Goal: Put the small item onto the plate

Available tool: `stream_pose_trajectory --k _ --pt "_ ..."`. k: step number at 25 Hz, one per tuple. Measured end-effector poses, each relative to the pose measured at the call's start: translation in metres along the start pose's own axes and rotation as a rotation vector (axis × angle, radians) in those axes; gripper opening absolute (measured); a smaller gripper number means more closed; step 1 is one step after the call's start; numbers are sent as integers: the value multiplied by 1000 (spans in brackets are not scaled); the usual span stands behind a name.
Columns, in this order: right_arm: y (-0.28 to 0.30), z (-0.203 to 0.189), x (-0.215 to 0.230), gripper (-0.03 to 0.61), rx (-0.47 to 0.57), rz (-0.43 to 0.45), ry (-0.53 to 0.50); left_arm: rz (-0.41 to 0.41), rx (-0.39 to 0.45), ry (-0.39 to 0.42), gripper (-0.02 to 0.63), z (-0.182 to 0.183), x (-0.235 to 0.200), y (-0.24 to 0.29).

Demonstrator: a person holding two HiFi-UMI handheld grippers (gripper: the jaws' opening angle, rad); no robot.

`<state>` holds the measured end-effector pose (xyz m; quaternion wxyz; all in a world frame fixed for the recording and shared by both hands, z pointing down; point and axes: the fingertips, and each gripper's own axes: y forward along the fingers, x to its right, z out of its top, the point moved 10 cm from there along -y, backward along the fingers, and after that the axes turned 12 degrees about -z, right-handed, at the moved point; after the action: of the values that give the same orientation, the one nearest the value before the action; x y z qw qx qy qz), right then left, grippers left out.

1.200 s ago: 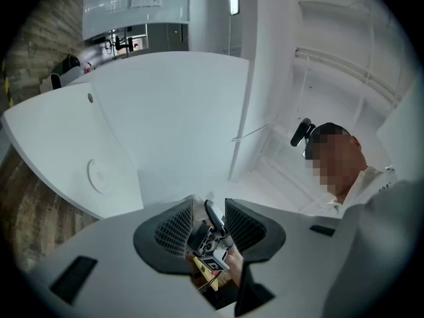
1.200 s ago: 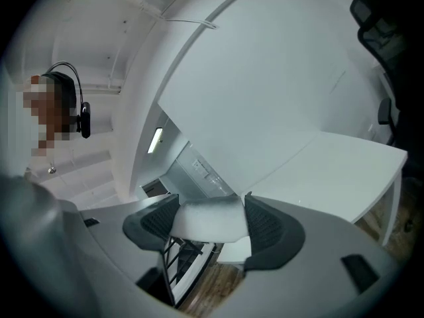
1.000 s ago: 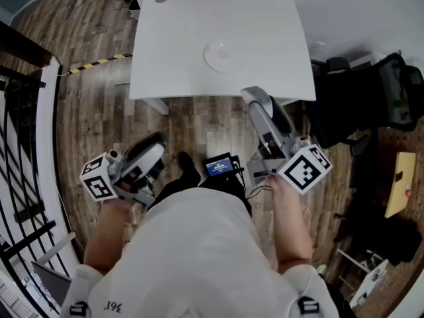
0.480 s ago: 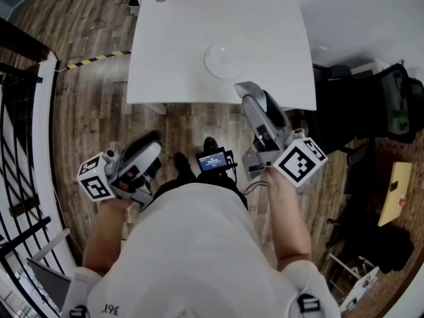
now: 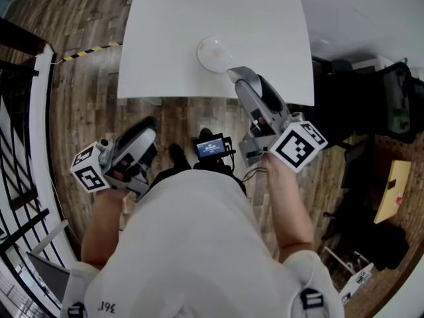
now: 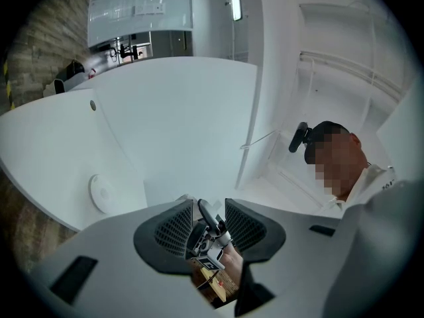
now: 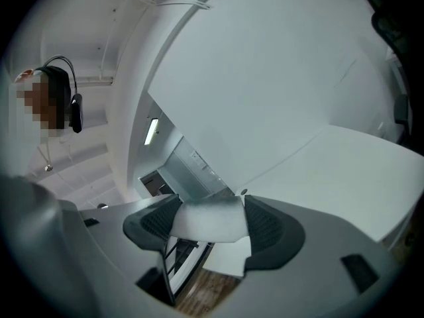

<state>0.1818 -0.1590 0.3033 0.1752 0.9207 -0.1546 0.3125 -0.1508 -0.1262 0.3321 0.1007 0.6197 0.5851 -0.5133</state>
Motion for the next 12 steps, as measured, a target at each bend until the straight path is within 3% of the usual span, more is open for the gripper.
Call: stream_pose_trajectory --k 12 --pt "15 -6 27 301 -70 -61 -37 13 -9 -11 137 -4 -25 15"
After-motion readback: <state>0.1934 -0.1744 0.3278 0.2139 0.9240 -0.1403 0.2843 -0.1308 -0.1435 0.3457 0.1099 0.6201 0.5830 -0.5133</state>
